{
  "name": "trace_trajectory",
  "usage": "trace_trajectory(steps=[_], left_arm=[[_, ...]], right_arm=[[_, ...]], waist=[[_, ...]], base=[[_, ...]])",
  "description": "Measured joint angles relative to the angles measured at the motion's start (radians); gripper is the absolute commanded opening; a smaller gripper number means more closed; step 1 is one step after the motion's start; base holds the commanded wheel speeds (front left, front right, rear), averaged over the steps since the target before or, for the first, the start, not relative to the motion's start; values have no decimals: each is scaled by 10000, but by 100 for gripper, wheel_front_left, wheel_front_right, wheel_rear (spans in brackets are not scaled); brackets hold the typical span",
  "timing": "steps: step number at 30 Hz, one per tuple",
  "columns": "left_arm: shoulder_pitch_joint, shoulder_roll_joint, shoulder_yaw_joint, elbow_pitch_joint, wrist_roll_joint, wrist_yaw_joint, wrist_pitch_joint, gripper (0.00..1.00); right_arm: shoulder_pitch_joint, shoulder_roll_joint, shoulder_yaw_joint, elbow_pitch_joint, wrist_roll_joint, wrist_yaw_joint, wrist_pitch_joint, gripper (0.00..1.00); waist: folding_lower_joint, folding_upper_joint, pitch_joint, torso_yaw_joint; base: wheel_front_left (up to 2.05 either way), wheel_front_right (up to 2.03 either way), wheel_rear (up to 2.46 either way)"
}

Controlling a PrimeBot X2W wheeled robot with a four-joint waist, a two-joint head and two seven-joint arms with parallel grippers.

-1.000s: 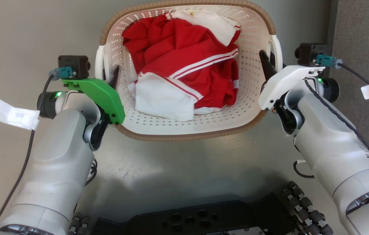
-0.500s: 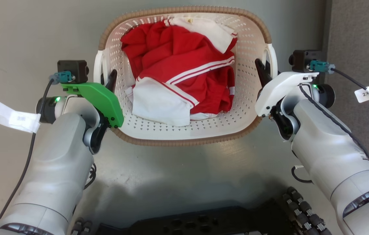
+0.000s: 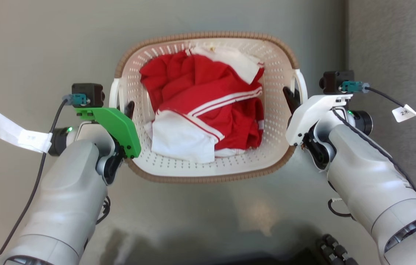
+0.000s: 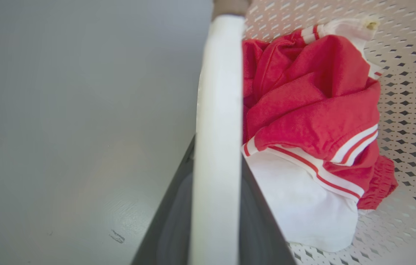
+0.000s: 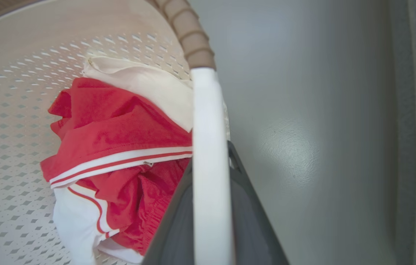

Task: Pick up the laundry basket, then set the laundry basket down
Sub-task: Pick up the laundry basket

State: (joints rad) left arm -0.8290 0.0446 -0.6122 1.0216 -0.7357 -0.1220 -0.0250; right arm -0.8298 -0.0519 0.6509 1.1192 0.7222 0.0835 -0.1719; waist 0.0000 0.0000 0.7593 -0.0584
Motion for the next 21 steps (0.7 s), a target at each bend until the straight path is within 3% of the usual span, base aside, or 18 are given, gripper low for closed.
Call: trace_trajectory(steps=[21], left_arm=[[1096, -178, -408, 708, -1181, -10, 1139, 0]], right_arm=[[829, 98, 673, 548, 780, 207, 1444, 0]], waist=[[-1, 0, -2981, -73]], base=[[0, 0, 0]])
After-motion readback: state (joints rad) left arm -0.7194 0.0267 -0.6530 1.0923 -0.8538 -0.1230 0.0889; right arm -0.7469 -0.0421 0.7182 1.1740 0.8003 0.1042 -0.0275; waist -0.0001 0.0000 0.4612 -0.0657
